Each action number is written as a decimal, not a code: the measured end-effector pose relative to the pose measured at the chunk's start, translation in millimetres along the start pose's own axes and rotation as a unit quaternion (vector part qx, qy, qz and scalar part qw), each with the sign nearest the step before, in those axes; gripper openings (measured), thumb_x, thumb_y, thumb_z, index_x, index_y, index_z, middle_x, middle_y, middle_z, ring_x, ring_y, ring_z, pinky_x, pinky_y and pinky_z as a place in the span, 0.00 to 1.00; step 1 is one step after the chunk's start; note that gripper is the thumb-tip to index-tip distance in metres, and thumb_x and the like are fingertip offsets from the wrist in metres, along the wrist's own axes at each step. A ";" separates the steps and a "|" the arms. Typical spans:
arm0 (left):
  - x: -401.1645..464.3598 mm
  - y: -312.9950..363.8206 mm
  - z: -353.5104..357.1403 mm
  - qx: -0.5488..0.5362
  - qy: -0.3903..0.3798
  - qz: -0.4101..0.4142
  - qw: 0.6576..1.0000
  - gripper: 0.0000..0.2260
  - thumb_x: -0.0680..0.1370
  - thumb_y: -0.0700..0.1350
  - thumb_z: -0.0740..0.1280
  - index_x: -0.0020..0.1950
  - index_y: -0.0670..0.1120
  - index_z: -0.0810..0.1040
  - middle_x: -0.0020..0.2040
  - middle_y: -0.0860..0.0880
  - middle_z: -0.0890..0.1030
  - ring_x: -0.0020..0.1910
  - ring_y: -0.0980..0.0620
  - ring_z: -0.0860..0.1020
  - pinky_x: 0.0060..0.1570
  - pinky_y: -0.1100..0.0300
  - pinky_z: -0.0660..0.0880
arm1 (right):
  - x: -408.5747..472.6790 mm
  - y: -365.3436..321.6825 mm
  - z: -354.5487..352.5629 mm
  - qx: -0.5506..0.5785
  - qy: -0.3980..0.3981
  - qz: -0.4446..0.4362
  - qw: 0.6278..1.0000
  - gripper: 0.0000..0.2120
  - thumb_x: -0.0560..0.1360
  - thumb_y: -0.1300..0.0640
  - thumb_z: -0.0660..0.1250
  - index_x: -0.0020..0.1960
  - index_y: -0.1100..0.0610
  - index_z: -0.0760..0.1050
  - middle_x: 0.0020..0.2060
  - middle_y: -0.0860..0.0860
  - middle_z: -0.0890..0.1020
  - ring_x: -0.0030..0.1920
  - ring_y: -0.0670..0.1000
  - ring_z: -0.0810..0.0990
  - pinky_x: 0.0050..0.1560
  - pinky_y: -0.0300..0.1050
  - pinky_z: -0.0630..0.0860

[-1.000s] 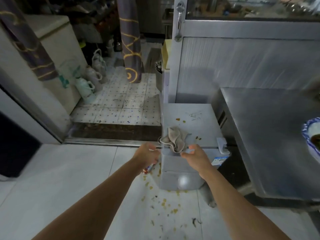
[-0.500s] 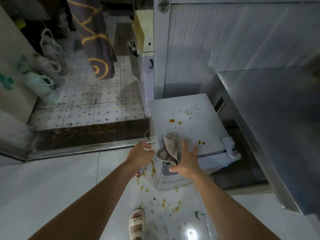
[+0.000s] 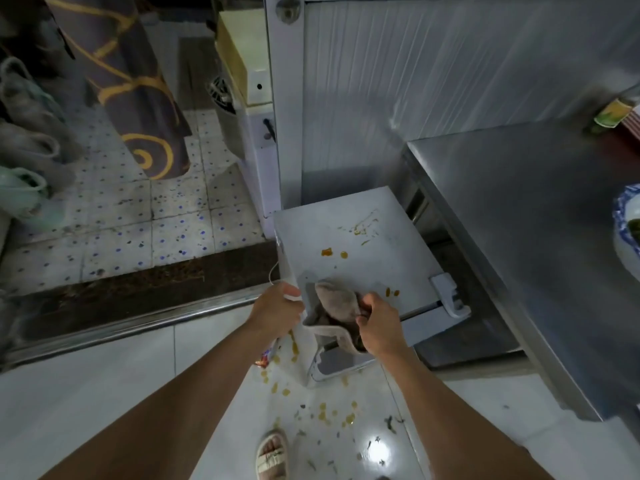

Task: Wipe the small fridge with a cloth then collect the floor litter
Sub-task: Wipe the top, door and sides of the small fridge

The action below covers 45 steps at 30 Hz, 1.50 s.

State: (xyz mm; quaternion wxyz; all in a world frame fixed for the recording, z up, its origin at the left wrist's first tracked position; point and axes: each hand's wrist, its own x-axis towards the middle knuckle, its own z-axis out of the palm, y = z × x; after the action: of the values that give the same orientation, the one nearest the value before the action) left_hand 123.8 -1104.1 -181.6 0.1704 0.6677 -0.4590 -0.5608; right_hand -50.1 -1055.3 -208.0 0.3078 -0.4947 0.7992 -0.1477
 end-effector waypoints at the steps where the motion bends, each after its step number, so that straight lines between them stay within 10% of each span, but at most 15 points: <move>1: -1.7 2.6 1.9 -0.002 0.003 0.000 1.000 0.09 0.74 0.35 0.67 0.51 0.45 0.75 0.53 0.41 0.78 0.48 0.43 0.79 0.52 0.49 0.78 | 0.0 -0.3 -6.7 0.027 0.008 -0.004 1.000 0.04 0.75 0.66 0.63 0.49 0.59 0.72 0.44 0.54 0.79 0.49 0.56 0.78 0.44 0.39 0.72; 6: -15.2 19.0 8.4 0.017 0.031 -0.025 0.999 0.10 0.75 0.39 0.65 0.56 0.46 0.74 0.57 0.42 0.78 0.53 0.43 0.79 0.45 0.55 0.74 | 2.0 -16.6 -60.6 0.255 0.012 0.008 0.967 0.16 0.76 0.70 0.60 0.36 0.52 0.65 0.34 0.49 0.72 0.38 0.49 0.73 0.30 0.27 0.69; 11: -28.9 50.3 15.4 0.017 0.070 -0.006 0.997 0.11 0.76 0.38 0.64 0.58 0.44 0.74 0.57 0.44 0.77 0.57 0.45 0.76 0.57 0.50 0.75 | 0.0 -36.6 -107.3 0.452 -0.103 0.001 0.886 0.11 0.78 0.69 0.55 0.45 0.57 0.72 0.48 0.59 0.80 0.50 0.58 0.79 0.51 0.54 0.76; 18: -35.3 94.2 11.5 -0.318 -0.103 -0.037 0.942 0.13 0.80 0.43 0.57 0.60 0.39 0.75 0.59 0.40 0.78 0.55 0.44 0.78 0.53 0.51 0.74 | 2.9 -42.3 -133.6 0.356 -0.077 -0.080 0.928 0.11 0.75 0.71 0.60 0.44 0.57 0.75 0.42 0.54 0.81 0.48 0.55 0.79 0.49 0.49 0.76; 24: -32.9 111.4 5.9 -0.370 -0.139 -0.088 0.915 0.27 0.77 0.64 0.56 0.59 0.42 0.75 0.55 0.40 0.80 0.54 0.42 0.79 0.44 0.49 0.76 | -4.8 -44.0 -142.3 0.217 0.016 -0.225 0.950 0.19 0.66 0.78 0.64 0.32 0.54 0.73 0.38 0.49 0.78 0.43 0.52 0.78 0.46 0.42 0.77; 28: -38.4 124.7 10.2 -0.332 -0.128 -0.104 0.929 0.13 0.77 0.49 0.63 0.46 0.41 0.80 0.40 0.42 0.84 0.44 0.45 0.80 0.40 0.55 0.75 | -11.9 -46.0 -147.7 0.192 -0.001 -0.285 0.939 0.19 0.64 0.78 0.64 0.32 0.53 0.71 0.37 0.51 0.78 0.41 0.53 0.78 0.45 0.46 0.78; 32: -33.7 133.1 11.5 -0.276 0.026 -0.055 0.959 0.04 0.76 0.35 0.62 0.47 0.37 0.77 0.46 0.40 0.80 0.44 0.43 0.78 0.46 0.52 0.75 | -14.7 -42.2 -152.3 0.291 -0.109 -0.219 0.925 0.17 0.66 0.79 0.62 0.35 0.57 0.69 0.33 0.54 0.80 0.37 0.53 0.81 0.40 0.44 0.79; 36: -36.8 137.4 9.3 -0.205 0.027 0.082 0.975 0.10 0.77 0.35 0.62 0.56 0.42 0.78 0.52 0.41 0.81 0.52 0.42 0.79 0.53 0.50 0.77 | -2.6 -35.1 -148.7 0.277 0.022 -0.128 0.952 0.10 0.70 0.68 0.69 0.44 0.56 0.73 0.40 0.50 0.80 0.44 0.47 0.80 0.51 0.42 0.76; 41: -39.8 131.7 6.2 -0.204 -0.012 0.145 0.968 0.08 0.77 0.36 0.63 0.51 0.46 0.79 0.49 0.42 0.82 0.49 0.45 0.80 0.48 0.53 0.77 | 17.9 -26.5 -130.9 0.401 -0.161 -0.045 0.901 0.40 0.69 0.67 0.73 0.73 0.51 0.57 0.62 0.44 0.67 0.62 0.46 0.70 0.62 0.43 0.63; 45: -30.7 123.7 -0.3 -0.274 -0.047 0.117 0.953 0.09 0.78 0.38 0.62 0.57 0.42 0.77 0.46 0.44 0.82 0.44 0.49 0.81 0.39 0.58 0.78 | 29.7 -26.1 -108.3 0.362 -0.204 -0.072 0.907 0.20 0.69 0.71 0.70 0.59 0.61 0.73 0.61 0.45 0.75 0.62 0.46 0.73 0.56 0.38 0.70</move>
State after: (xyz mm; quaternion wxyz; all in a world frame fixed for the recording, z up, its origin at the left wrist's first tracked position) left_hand 73.4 -1143.9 -71.5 0.3897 0.5100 -0.3704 -0.6715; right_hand -110.5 -1101.1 -121.1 0.6106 -0.4254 0.5726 -0.3440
